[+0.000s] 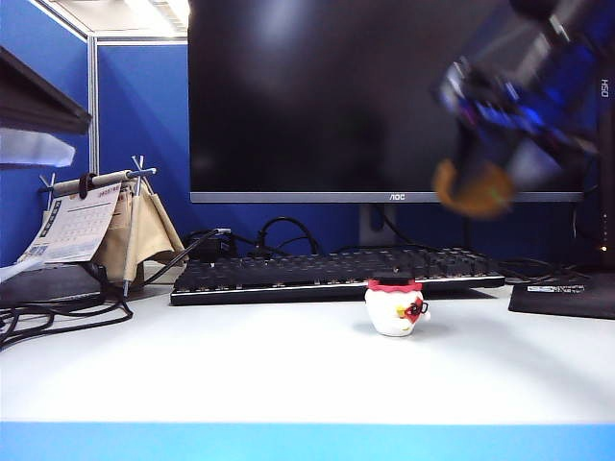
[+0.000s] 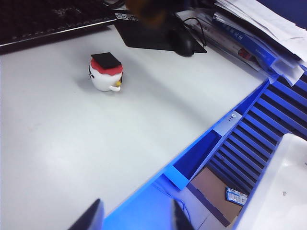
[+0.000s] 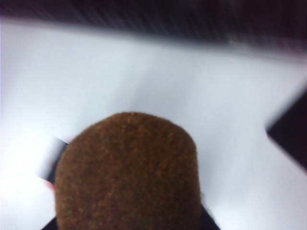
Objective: Place the kiwi on top of the doll with a flat head.
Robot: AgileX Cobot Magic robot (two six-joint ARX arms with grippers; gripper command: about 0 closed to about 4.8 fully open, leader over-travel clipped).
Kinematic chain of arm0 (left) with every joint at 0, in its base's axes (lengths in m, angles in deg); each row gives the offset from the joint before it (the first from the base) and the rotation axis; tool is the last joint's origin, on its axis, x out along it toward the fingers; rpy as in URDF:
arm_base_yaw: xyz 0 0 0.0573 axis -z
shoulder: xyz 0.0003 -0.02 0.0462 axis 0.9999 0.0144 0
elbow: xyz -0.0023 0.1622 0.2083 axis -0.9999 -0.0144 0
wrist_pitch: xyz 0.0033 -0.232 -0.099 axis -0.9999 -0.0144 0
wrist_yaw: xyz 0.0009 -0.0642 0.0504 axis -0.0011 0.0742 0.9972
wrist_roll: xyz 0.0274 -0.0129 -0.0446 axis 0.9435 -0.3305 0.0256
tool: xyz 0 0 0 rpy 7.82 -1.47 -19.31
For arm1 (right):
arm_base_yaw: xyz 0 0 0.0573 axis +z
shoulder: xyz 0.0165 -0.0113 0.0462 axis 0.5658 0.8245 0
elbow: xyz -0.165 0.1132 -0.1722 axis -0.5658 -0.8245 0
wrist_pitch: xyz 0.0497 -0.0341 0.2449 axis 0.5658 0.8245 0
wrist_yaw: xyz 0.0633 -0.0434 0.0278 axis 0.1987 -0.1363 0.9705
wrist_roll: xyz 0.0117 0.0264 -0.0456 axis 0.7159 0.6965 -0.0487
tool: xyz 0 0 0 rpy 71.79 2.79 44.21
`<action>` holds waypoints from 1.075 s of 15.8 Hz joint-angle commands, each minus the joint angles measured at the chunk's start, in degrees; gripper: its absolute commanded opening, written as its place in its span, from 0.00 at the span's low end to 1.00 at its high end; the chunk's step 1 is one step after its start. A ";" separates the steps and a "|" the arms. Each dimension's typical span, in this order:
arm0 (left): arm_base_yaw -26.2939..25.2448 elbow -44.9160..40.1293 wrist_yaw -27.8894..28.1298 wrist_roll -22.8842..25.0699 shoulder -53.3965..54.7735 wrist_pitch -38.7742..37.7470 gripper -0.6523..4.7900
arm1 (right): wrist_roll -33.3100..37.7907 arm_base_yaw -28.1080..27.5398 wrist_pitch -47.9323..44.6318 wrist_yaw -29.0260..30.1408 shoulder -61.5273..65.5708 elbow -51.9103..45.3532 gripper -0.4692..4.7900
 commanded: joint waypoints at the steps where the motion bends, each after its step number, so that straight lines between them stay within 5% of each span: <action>1: 0.09 0.20 0.00 0.24 0.00 0.74 0.46 | -0.35 1.95 1.60 0.85 -0.13 4.48 0.58; 8: 0.09 0.20 -0.15 0.20 0.00 0.76 0.46 | -0.81 7.69 2.97 1.07 4.42 5.64 0.58; 17: 0.09 0.20 -0.44 0.22 0.00 0.72 0.46 | -2.12 7.69 10.40 1.95 12.83 13.51 0.58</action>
